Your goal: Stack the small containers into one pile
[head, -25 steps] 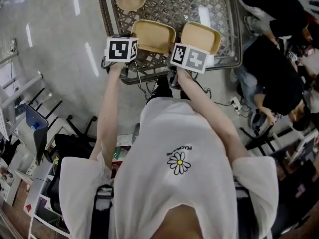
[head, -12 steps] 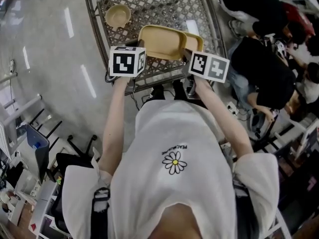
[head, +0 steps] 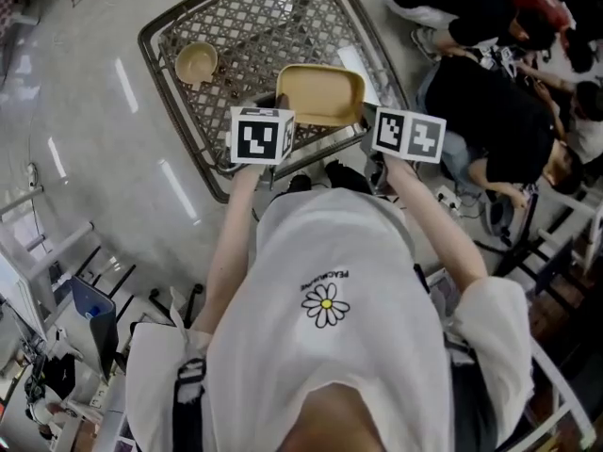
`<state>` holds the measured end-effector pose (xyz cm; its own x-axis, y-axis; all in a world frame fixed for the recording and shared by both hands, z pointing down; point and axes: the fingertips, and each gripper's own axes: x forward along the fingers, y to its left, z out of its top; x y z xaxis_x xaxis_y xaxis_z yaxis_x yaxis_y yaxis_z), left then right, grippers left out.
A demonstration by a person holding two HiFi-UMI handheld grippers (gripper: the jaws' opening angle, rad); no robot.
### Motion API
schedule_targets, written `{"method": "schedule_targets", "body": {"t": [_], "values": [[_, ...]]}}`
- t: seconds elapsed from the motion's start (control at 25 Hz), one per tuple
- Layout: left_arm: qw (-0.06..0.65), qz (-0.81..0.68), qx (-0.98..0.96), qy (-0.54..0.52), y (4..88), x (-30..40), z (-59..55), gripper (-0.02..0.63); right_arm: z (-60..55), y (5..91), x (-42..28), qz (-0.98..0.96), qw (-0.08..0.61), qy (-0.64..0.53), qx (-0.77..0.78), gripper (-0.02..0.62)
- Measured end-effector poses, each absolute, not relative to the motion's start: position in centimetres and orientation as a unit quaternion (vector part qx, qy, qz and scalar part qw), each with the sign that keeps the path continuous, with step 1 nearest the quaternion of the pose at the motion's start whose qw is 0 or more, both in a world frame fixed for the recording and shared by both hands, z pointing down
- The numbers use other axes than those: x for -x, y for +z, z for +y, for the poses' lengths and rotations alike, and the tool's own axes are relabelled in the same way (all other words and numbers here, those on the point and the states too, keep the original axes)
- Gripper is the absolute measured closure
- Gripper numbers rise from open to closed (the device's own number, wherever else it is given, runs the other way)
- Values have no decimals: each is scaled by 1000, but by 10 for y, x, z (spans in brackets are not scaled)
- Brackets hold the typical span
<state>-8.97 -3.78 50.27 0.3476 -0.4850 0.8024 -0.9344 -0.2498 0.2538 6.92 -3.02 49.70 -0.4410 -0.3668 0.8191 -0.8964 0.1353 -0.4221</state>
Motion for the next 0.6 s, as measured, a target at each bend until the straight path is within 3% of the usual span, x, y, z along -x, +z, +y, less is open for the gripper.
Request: {"method": "schedule_targets", "body": {"t": [0.6], "values": [[368, -482, -727, 322, 504, 74, -44, 561, -36, 501, -84, -701, 270, 488, -445, 560]]}}
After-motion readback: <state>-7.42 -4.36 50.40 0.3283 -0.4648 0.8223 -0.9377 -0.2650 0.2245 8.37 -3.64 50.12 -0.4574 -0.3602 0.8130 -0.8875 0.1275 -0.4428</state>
